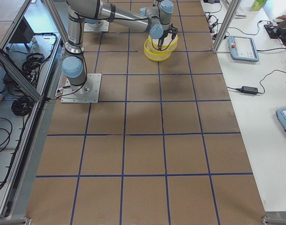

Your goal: Stack buns with steamer

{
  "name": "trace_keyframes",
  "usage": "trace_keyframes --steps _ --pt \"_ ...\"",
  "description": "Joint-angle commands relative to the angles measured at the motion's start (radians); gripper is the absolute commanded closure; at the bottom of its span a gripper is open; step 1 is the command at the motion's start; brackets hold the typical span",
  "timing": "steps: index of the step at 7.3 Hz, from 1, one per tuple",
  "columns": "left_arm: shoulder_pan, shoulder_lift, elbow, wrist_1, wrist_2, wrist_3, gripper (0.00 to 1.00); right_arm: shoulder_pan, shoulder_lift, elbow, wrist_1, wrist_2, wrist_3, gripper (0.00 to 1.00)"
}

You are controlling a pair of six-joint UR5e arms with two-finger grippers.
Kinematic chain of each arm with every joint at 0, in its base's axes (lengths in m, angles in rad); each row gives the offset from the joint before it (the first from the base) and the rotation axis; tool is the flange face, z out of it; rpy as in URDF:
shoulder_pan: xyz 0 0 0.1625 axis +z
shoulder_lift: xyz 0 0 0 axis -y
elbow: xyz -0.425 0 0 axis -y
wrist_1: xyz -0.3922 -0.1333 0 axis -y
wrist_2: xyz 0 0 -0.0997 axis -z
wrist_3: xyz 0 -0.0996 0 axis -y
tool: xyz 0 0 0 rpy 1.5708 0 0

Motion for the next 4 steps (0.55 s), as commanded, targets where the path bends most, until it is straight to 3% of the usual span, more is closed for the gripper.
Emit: trace_keyframes --steps 1,3,4 --pt "-0.004 0.016 0.041 -0.010 -0.007 -0.062 0.89 0.003 0.008 0.000 0.009 0.003 0.016 0.84" --pt "-0.057 0.035 0.189 -0.193 -0.195 -0.369 0.88 0.001 -0.004 -0.002 0.046 -0.009 0.013 0.84" --pt "-0.111 0.038 0.249 -0.229 -0.314 -0.545 0.81 0.001 -0.013 -0.003 0.071 -0.003 0.010 0.84"
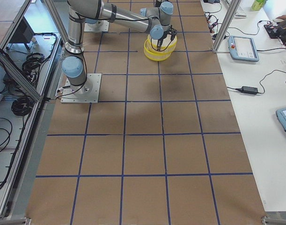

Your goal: Stack buns with steamer

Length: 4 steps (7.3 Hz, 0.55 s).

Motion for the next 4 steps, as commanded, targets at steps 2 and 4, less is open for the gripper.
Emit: trace_keyframes --steps 2,4 --pt "-0.135 -0.012 0.124 -0.035 -0.406 -0.588 0.81 -0.001 -0.012 0.005 0.033 0.014 0.007 0.84" --pt "-0.157 -0.035 0.107 0.026 -0.502 -0.637 0.81 -0.001 -0.011 0.005 0.026 0.014 0.009 0.78"
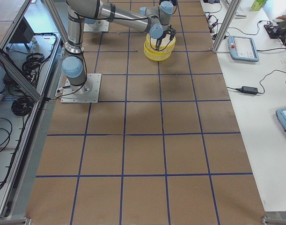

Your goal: Stack buns with steamer

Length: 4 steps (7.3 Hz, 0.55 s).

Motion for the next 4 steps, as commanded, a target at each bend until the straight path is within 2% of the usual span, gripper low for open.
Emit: trace_keyframes --steps 1,2,3,4 --pt "-0.018 -0.014 -0.016 0.025 -0.055 -0.053 0.63 0.001 0.001 0.000 -0.006 0.002 0.008 0.59" --pt "-0.024 -0.003 -0.018 0.022 -0.041 -0.059 0.01 0.002 0.001 0.003 -0.003 0.003 0.008 0.41" --pt "-0.026 0.004 -0.018 0.021 -0.005 -0.059 0.00 0.003 0.001 0.008 -0.009 0.003 0.012 0.18" --pt "-0.026 0.018 -0.018 0.020 0.037 -0.050 0.00 0.003 0.001 0.008 -0.006 0.003 0.009 0.17"
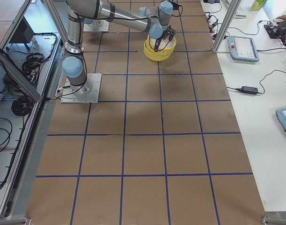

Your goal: Stack buns with steamer

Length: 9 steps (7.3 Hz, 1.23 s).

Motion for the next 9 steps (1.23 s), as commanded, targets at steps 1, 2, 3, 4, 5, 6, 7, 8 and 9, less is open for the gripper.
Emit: trace_keyframes --steps 1,2,3,4,5,6,7,8,9 --pt "-0.001 0.027 0.007 0.001 0.174 0.039 0.00 -0.005 -0.001 -0.006 0.007 -0.003 -0.016 0.15" --pt "0.000 0.049 0.018 -0.014 0.285 0.134 0.00 -0.028 -0.029 -0.029 0.011 -0.003 -0.054 0.15" --pt "0.009 0.076 0.024 -0.020 0.394 0.216 0.00 -0.070 -0.079 -0.065 0.063 -0.007 -0.127 0.15" --pt "0.015 0.130 0.024 -0.089 0.433 0.287 0.00 -0.129 -0.133 -0.104 0.159 -0.011 -0.205 0.15" --pt "0.017 0.188 0.042 -0.155 0.462 0.291 0.00 -0.192 -0.194 -0.140 0.265 -0.014 -0.319 0.15" --pt "0.016 0.220 0.091 -0.301 0.528 0.358 0.01 -0.231 -0.260 -0.185 0.383 -0.020 -0.403 0.15" --pt "0.016 0.230 0.135 -0.360 0.527 0.409 0.00 -0.225 -0.306 -0.216 0.460 -0.064 -0.424 0.10" --pt "0.011 0.242 0.157 -0.410 0.531 0.411 0.00 -0.211 -0.348 -0.214 0.520 -0.064 -0.424 0.08" --pt "0.014 0.254 0.145 -0.427 0.536 0.420 0.00 -0.202 -0.354 -0.211 0.525 -0.061 -0.427 0.04"
